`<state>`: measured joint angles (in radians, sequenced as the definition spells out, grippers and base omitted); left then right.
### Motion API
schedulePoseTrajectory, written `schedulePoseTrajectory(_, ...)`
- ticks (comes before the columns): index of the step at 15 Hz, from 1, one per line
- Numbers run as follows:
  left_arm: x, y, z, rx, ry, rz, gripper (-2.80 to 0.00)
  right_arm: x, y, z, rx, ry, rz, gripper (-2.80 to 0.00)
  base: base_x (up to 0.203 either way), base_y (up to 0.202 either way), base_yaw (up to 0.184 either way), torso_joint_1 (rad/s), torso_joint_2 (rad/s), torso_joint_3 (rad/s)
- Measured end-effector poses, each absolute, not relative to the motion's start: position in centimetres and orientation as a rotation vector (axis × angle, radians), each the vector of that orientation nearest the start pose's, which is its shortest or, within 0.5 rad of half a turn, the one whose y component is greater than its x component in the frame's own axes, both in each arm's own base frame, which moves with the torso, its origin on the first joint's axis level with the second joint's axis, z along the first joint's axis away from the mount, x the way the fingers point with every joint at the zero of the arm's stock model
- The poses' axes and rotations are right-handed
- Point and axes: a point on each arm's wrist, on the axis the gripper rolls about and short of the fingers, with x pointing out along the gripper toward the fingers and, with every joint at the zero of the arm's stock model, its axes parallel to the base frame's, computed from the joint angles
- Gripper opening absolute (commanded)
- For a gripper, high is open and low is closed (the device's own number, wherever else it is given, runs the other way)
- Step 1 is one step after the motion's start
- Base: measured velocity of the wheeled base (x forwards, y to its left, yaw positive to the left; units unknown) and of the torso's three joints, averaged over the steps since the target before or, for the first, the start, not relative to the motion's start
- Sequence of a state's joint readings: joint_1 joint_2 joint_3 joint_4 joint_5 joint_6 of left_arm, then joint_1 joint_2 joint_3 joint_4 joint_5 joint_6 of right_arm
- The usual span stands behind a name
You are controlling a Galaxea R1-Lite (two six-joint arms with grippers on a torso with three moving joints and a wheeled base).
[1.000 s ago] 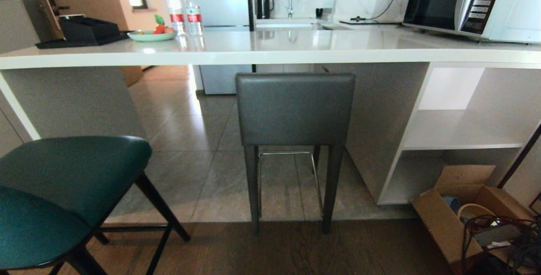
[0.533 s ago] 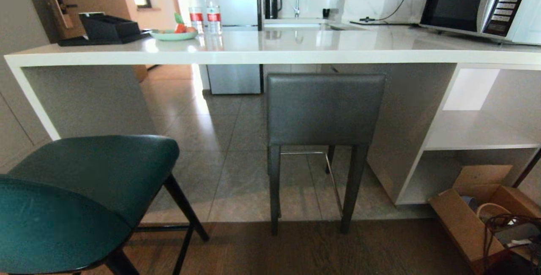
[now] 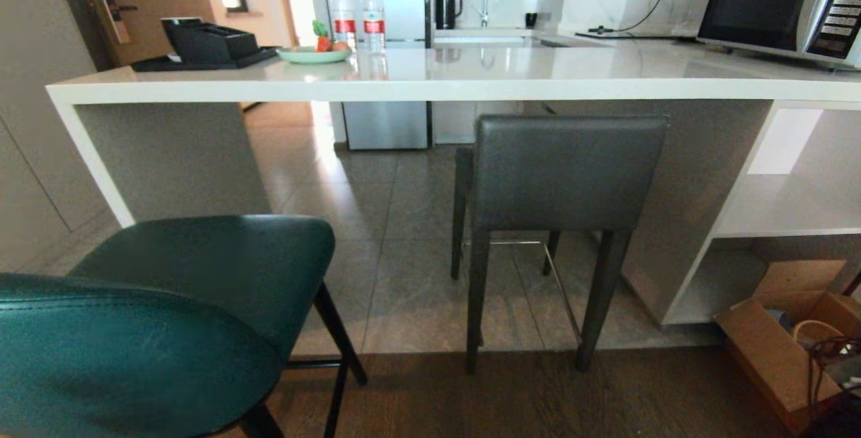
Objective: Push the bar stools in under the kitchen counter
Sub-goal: Push the blue chair back under the dining table
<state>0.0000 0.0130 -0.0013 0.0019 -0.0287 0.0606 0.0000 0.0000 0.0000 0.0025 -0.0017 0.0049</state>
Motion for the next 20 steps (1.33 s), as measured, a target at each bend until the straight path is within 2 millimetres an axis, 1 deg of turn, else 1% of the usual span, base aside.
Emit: schedulePoseTrajectory(20, -2.2, -0.07, 7.6, 0.061, 0.013, -0.029, -2.8, -2.28, 0.0, 7.5, 0.004, 0.005, -0.002, -2.8, 0.0, 0.197, -0.002, 0.002, 0.0, 0.002)
